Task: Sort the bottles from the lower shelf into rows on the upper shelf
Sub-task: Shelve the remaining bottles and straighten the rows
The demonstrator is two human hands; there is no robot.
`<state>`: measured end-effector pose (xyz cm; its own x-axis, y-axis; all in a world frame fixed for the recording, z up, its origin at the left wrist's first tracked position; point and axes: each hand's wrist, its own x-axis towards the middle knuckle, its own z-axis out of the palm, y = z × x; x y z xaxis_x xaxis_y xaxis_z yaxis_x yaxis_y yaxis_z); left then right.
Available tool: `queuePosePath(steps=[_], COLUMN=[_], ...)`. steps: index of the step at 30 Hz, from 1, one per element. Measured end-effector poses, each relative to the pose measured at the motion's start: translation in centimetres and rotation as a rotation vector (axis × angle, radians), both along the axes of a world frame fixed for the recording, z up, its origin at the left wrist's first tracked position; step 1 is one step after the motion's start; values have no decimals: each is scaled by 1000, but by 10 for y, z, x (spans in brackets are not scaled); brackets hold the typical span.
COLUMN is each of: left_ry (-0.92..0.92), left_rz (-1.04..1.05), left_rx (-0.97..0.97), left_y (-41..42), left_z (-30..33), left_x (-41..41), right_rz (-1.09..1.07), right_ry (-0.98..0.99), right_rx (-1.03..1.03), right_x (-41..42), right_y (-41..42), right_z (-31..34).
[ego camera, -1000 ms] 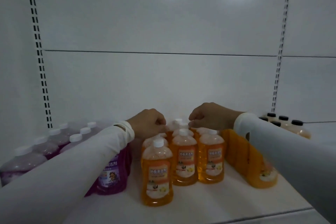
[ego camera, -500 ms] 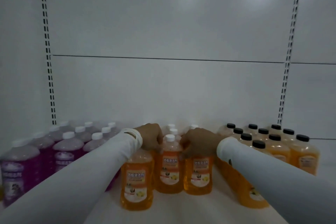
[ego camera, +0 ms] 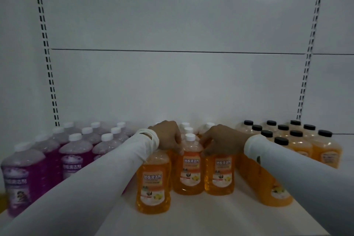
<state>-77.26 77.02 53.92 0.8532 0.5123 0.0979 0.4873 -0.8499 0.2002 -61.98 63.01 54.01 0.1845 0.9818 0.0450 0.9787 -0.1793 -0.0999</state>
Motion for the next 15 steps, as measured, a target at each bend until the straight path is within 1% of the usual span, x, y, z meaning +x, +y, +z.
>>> queuePosePath(steps=[5, 10, 13, 15], left_ry=[-20, -19, -112, -186], left_rz=[17, -37, -50, -43], left_rx=[7, -78, -118, -111], left_y=[2, 7, 15, 21], left_z=[-3, -1, 4, 8], left_x=[0, -5, -10, -11], right_rz=[1, 21, 34, 26], right_ry=[23, 28, 69, 49], right_rx=[-4, 30, 89, 145], right_x=[0, 5, 17, 24], right_y=[2, 2, 3, 7], right_z=[0, 6, 14, 18])
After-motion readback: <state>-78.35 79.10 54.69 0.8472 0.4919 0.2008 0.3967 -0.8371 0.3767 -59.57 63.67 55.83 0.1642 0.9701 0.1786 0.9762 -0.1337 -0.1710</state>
